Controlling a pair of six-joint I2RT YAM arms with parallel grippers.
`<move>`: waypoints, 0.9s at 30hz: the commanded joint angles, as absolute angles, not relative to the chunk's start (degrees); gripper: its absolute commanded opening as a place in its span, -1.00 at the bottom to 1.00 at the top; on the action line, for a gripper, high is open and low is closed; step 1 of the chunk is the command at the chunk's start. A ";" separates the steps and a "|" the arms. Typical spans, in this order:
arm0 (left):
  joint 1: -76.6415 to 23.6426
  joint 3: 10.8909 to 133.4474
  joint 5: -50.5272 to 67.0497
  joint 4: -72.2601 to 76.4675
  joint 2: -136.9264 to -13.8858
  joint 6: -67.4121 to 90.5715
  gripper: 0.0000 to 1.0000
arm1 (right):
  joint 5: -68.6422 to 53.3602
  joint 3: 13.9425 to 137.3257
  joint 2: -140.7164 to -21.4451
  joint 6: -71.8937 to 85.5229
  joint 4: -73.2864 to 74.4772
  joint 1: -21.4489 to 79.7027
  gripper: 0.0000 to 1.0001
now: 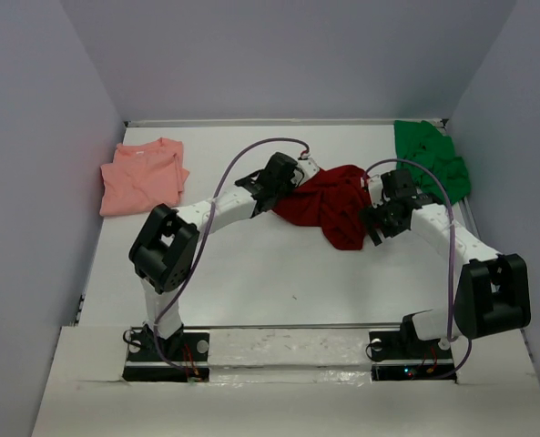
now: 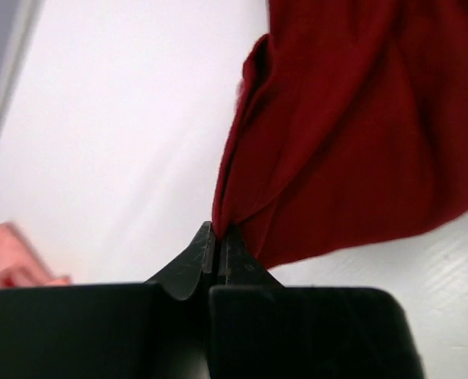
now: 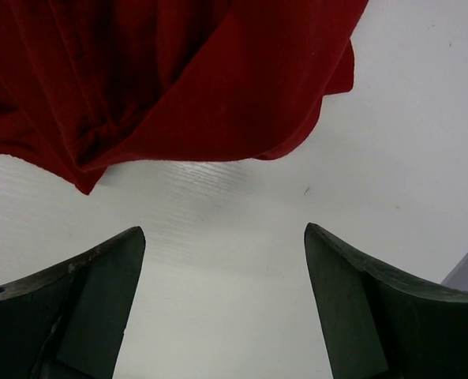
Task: Fold and stack the t-shirts
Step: Flatten the tshirt out
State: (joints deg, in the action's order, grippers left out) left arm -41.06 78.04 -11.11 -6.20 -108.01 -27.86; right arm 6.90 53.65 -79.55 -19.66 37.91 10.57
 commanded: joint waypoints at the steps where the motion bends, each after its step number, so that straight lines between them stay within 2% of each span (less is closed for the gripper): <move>1: -39.65 77.79 -26.95 -0.44 -100.64 -31.64 -1.00 | 4.75 57.30 -79.37 -19.42 37.53 10.28 0.73; 11: -32.61 69.01 -33.66 -4.57 -95.02 -27.34 -1.00 | 0.62 60.99 -78.84 -22.06 40.95 10.28 0.72; 17: -31.47 62.85 -34.19 -8.35 -90.01 -24.87 -1.00 | -10.80 66.44 -82.00 -23.29 45.26 10.28 0.62; 20: -31.11 60.21 -33.49 -9.23 -87.02 -24.52 -1.00 | -14.49 69.25 -84.46 -23.99 45.79 10.28 0.50; 22: -30.76 59.42 -33.22 -10.10 -85.44 -24.52 -1.00 | -18.09 72.14 -87.18 -24.78 46.32 10.28 0.32; 23: -30.59 59.41 -33.22 -10.89 -85.08 -24.43 -1.00 | -20.72 73.46 -88.32 -25.22 47.28 10.28 0.16; 27: -29.53 58.89 -33.13 -11.95 -84.29 -23.38 -1.00 | -23.64 80.93 -95.52 -26.10 49.74 11.33 0.06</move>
State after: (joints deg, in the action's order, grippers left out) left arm -30.65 59.64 -31.77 -10.52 -86.78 -24.58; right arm -17.34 74.35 -91.59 -24.38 47.57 10.57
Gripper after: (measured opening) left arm 0.030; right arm 0.540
